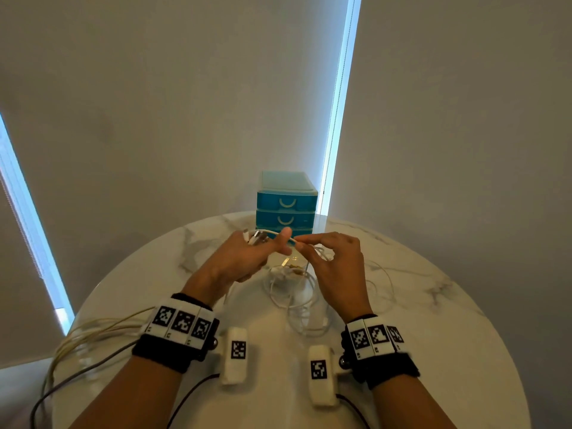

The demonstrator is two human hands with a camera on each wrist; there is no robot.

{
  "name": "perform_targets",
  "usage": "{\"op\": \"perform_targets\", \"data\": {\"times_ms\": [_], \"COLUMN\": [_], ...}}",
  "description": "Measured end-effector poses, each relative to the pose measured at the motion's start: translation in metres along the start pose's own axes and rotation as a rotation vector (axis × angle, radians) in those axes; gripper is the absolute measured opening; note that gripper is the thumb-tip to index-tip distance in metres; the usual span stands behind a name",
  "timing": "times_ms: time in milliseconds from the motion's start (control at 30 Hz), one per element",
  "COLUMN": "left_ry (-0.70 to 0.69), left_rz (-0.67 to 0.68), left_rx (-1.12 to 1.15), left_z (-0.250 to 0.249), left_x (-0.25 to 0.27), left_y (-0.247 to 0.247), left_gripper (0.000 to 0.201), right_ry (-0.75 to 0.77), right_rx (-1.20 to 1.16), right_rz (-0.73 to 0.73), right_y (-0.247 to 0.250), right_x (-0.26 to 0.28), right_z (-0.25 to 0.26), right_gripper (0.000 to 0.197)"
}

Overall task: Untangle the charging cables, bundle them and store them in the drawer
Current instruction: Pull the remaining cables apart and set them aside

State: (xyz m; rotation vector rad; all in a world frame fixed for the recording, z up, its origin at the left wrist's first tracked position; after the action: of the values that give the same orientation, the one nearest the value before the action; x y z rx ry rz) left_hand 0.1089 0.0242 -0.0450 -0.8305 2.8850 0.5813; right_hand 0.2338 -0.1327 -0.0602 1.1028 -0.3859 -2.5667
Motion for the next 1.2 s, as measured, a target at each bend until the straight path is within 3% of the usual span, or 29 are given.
{"op": "perform_targets", "data": {"times_ms": [133,267,400,533,633,733,833,933,1033,1200], "left_ry": [-0.072,-0.107,-0.123,-0.154,-0.149,-0.112,-0.106,-0.123,-0.145,-0.151], "left_rz": [-0.135,-0.230,-0.267,-0.295,-0.308,-0.315,-0.297,-0.241,-0.170,-0.130], "left_rx": [0.097,0.189,0.392,0.705,0.789,0.753,0.749,0.801,0.882,0.977], "left_z": [0.002,-0.001,0.000,0.004,0.005,0.007,0.006,0.002,-0.005,-0.010], "left_x": [-0.004,-0.005,-0.005,-0.008,-0.007,-0.005,-0.004,-0.005,-0.003,-0.002], "left_y": [0.004,0.013,0.030,0.051,0.056,0.051,0.046,0.044,0.042,0.042], "left_gripper": [0.027,0.019,0.046,0.028,0.027,0.026,0.026,0.026,0.025,0.029], "right_ry": [-0.001,-0.071,-0.177,-0.309,-0.385,-0.245,-0.077,-0.054,-0.136,-0.155], "right_rx": [0.011,0.042,0.035,0.121,0.177,0.153,0.090,0.166,0.173,0.092], "right_rz": [0.058,0.083,-0.054,-0.132,-0.119,-0.068,0.122,0.300,0.282,0.230], "right_y": [-0.007,-0.010,0.015,0.030,0.034,0.034,0.013,-0.011,-0.015,-0.017], "right_x": [0.002,0.002,-0.001,0.001,0.003,0.003,0.005,0.010,0.011,0.010], "right_z": [0.005,-0.014,-0.030,-0.049,-0.039,-0.011,0.012,0.013,-0.005,-0.015], "right_gripper": [0.020,0.011,0.011,0.017,0.011,0.026,0.044,0.040,0.024,0.033]}}
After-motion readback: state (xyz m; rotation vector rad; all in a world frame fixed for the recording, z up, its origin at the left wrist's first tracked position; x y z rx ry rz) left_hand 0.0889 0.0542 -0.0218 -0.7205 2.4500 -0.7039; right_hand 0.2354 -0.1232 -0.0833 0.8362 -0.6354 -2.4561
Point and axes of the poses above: each hand's wrist, its own x-axis away from the middle knuckle, its own y-axis out of the back of the hand, z = x × y, the point moved 6 cm from there along -x, towards the middle knuckle
